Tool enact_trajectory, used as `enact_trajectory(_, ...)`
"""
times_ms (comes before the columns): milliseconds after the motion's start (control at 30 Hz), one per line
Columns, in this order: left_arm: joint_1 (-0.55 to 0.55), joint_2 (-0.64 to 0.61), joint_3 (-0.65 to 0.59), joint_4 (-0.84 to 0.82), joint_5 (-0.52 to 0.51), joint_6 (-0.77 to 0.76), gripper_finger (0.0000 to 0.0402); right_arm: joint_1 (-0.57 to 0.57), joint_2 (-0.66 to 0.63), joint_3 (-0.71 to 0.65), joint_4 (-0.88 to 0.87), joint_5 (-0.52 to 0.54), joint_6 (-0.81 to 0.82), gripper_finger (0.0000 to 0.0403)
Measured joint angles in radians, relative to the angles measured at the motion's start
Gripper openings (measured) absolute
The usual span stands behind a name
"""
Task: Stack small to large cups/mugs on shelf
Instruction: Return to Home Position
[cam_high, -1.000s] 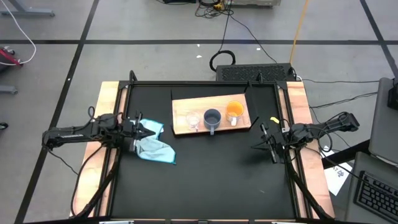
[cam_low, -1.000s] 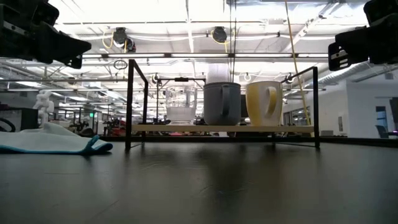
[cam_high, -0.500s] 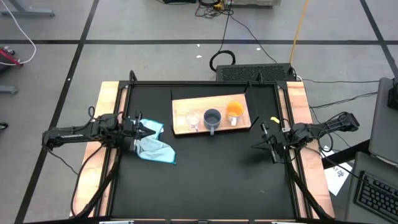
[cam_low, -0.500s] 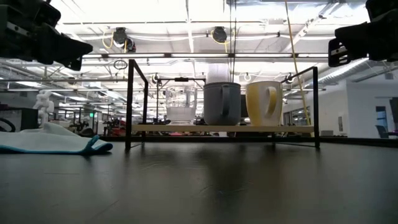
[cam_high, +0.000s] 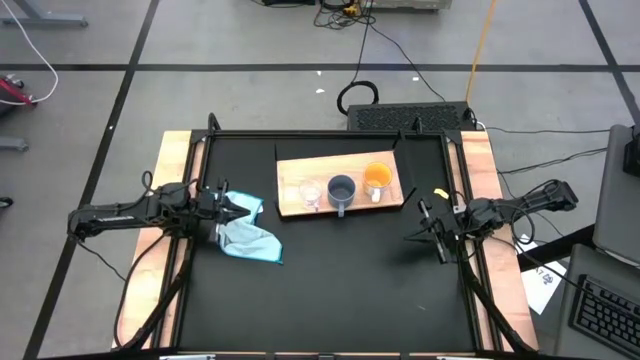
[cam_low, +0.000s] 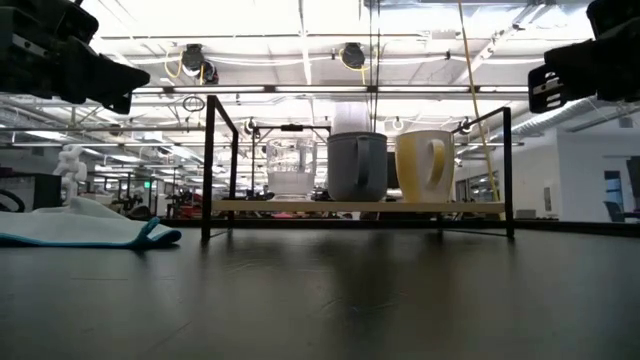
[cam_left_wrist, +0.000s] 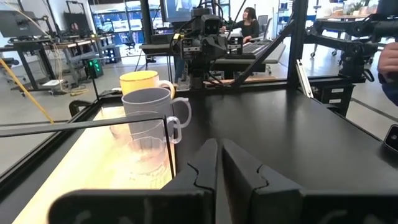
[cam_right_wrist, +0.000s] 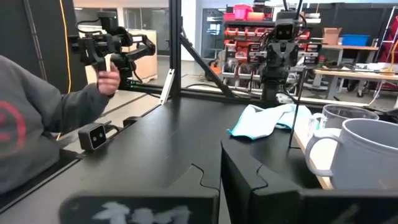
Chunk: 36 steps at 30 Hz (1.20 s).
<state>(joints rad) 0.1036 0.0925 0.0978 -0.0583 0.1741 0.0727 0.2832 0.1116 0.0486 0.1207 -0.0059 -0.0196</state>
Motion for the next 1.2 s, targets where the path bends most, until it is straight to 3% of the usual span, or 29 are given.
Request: enact_trajectory(1200,0.0,0.0,0.0,0.002,-0.001,0.001,0.0033,0.0,0.0,0.0,0.01,0.001,0.0,0.0)
